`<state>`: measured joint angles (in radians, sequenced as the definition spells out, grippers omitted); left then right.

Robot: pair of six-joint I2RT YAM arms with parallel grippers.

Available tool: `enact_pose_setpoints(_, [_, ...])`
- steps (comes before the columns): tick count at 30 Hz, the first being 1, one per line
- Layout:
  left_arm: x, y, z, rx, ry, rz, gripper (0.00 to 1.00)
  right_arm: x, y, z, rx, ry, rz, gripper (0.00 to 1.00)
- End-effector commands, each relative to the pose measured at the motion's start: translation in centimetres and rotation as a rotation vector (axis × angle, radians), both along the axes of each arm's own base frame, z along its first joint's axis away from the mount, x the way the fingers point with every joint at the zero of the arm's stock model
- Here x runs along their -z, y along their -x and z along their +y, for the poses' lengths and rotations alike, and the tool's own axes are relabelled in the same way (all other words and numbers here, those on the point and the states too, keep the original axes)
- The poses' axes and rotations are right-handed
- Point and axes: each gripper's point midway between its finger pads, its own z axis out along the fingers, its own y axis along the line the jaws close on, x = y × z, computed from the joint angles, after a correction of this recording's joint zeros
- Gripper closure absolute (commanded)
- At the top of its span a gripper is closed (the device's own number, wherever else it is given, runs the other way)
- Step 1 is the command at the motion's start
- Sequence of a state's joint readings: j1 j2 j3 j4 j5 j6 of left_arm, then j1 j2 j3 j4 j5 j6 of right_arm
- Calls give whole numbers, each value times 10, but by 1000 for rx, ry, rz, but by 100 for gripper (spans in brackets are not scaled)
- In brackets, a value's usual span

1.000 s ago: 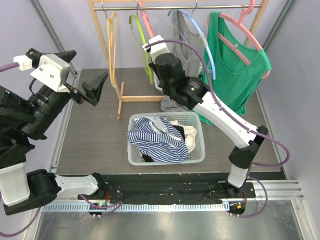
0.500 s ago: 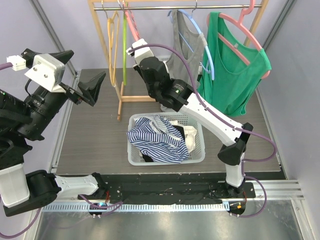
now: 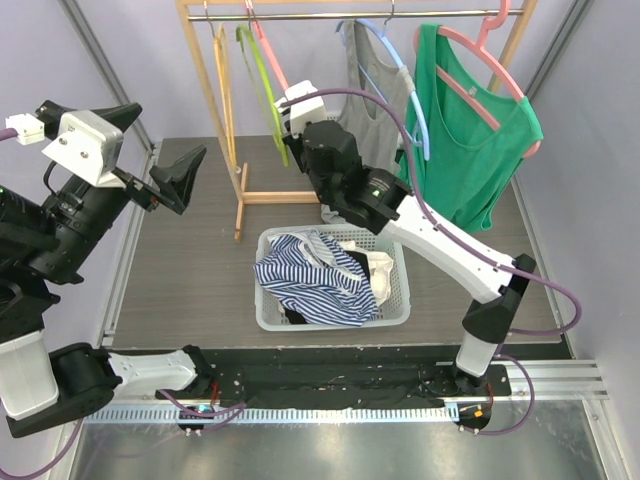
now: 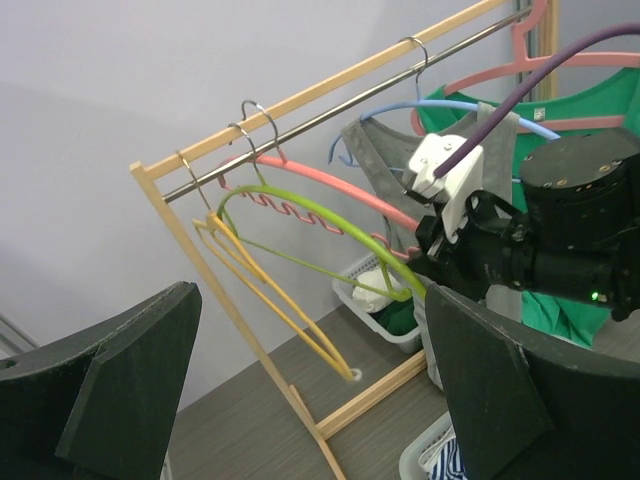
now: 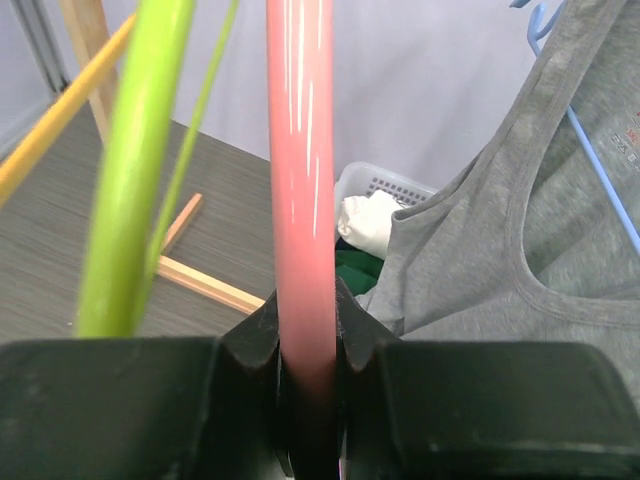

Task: Remove the tank top from the hanger
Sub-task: Place the hanger at the clothesline.

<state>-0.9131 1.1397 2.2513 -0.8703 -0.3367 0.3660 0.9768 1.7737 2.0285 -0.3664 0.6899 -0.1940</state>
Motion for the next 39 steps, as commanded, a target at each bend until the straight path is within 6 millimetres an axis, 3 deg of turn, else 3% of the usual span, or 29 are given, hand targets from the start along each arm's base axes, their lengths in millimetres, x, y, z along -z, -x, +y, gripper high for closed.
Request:
enact_pose_setpoints(1, [-2, 4, 1, 18, 26, 1, 0, -65, 13, -25, -29, -273, -86, 99])
enact_pose_setpoints(8, [-1, 5, 1, 23, 30, 8, 1, -71, 4, -35, -57, -375, -59, 99])
enact_pose_setpoints(19, [-3, 5, 0, 30, 36, 7, 0, -49, -12, -37, -28, -336, 1, 99])
enact_pose_setpoints(31, [-5, 6, -3, 49, 42, 8, 0, -24, -10, -29, -57, -264, 84, 99])
enact_pose_setpoints(33, [-5, 6, -4, 49, 40, 9, 0, -25, -9, -29, -55, -249, 92, 93])
enact_pose_setpoints(35, [-5, 6, -4, 49, 40, 9, 0, -25, -7, -32, -49, -231, 107, 78])
enact_pose_setpoints(38, [-5, 5, -5, 49, 39, 10, 0, -41, 1, -36, -64, -238, 98, 63])
enact_pose_setpoints(39, [-5, 5, -5, 50, 39, 10, 0, -54, 5, -43, -68, -254, 78, 59])
